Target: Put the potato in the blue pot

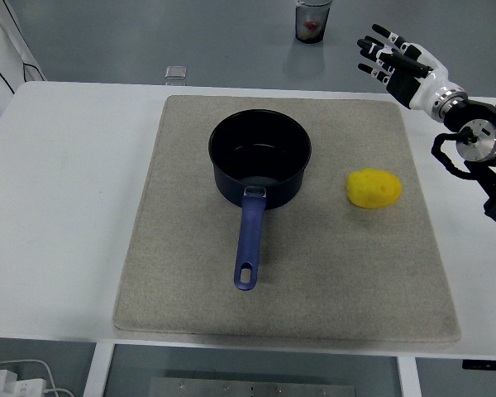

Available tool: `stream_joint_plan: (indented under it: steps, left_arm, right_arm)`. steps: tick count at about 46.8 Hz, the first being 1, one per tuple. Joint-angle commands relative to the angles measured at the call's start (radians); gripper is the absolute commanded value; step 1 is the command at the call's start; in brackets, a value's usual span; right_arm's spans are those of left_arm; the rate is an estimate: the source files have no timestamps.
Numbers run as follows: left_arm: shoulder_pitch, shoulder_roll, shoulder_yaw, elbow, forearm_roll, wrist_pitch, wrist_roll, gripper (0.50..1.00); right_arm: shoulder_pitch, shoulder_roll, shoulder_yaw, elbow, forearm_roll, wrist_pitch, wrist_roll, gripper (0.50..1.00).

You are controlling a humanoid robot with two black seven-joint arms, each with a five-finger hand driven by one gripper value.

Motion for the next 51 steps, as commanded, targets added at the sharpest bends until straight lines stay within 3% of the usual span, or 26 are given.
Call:
stream_joint_plan:
  steps: [1, 11, 20, 29, 36, 51]
  left_arm:
    - [0.0, 0.0, 0.0, 0.0, 0.0, 0.0, 0.0, 0.996]
    - [0.0, 0.0, 0.0, 0.0, 0.0, 0.0, 0.0, 0.996]
    - [0.0, 0.0, 0.0, 0.0, 0.0, 0.0, 0.0, 0.996]
    - [0.0, 0.0, 0.0, 0.0, 0.0, 0.0, 0.0, 0.996]
    - [0.0, 0.0, 0.0, 0.0, 0.0, 0.0, 0.0, 0.996]
    - [0.0, 0.0, 0.0, -0.001, 0.0, 0.0, 0.0, 0.996]
  right_arm:
    - [-0.001, -0.012, -0.001, 0.0, -0.036, 0.003, -0.002, 0.93]
    - [-0.014, -0.058, -0.004, 0.019, -0.191, 0.049, -0.002, 0.932]
    - [-0.027, -0.081, -0.007, 0.054, -0.341, 0.053, -0.002, 0.93]
    - [-0.025, -0.139, -0.01, 0.154, -0.418, 0.087, -0.002, 0.932]
    - [-0.016, -0.17, -0.059, 0.166, -0.454, 0.124, -0.005, 0.932]
    - [-0.014, -0.214, -0.124, 0.227, -0.611, 0.126, -0.002, 0.932]
